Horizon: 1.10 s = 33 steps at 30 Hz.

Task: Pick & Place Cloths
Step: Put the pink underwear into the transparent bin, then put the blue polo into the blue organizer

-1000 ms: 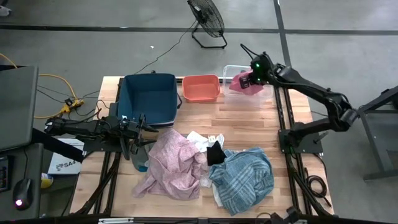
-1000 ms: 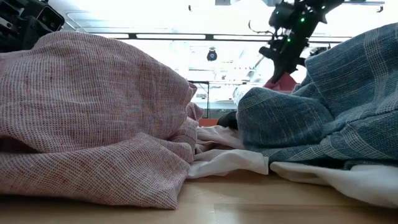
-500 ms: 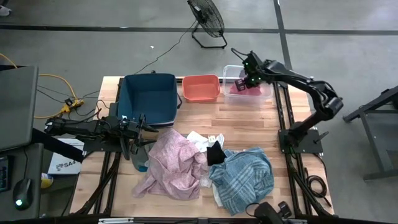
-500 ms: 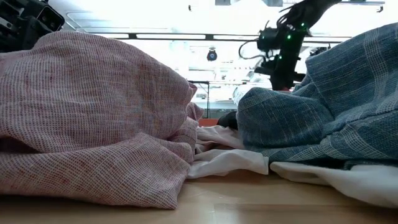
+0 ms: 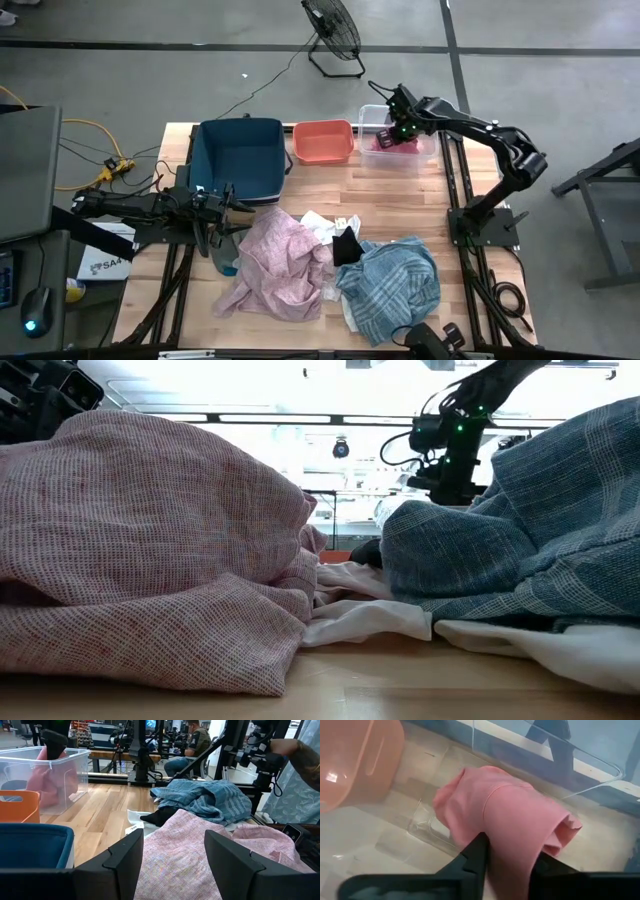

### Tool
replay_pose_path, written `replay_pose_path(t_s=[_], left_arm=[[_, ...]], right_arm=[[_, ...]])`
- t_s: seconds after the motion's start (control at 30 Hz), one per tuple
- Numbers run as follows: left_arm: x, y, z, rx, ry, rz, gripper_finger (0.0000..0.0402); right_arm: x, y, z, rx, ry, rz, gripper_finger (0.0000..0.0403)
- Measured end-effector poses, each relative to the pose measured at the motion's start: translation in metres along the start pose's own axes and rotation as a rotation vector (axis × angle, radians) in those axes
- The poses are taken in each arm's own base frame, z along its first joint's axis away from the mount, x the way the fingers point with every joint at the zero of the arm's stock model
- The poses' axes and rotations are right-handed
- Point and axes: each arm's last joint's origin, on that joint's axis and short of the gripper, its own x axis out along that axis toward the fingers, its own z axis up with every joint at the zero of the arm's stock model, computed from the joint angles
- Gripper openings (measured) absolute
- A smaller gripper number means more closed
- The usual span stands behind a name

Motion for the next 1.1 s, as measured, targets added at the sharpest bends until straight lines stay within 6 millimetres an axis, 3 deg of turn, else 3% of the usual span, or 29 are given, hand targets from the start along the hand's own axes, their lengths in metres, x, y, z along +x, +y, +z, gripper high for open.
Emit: replay_pose_path(t_s=[0.3, 0.6, 0.83, 1.1], left_arm=[[0.0, 0.0, 0.0, 0.0, 0.0, 0.0, 0.0207], [0.0, 0.0, 0.0, 0.0, -0.001, 0.0, 0.0207], [0.0, 0.0, 0.0, 0.0, 0.0, 0.0, 0.0207], [0.0, 0.0, 0.0, 0.0, 0.0, 0.0, 0.0207]], right_arm=[[-0.003, 0.0, -0.001, -0.033, 0.001, 0.017, 0.017], [-0.041, -0.006, -0.01, -0.037, -0.046, 0.079, 0.0184], [-0.087, 0.0, -0.042, -0.11, -0.011, 0.19, 0.0181], [-0.142, 0.026, -0.109, -0.278, 0.011, 0.302, 0.0181]])
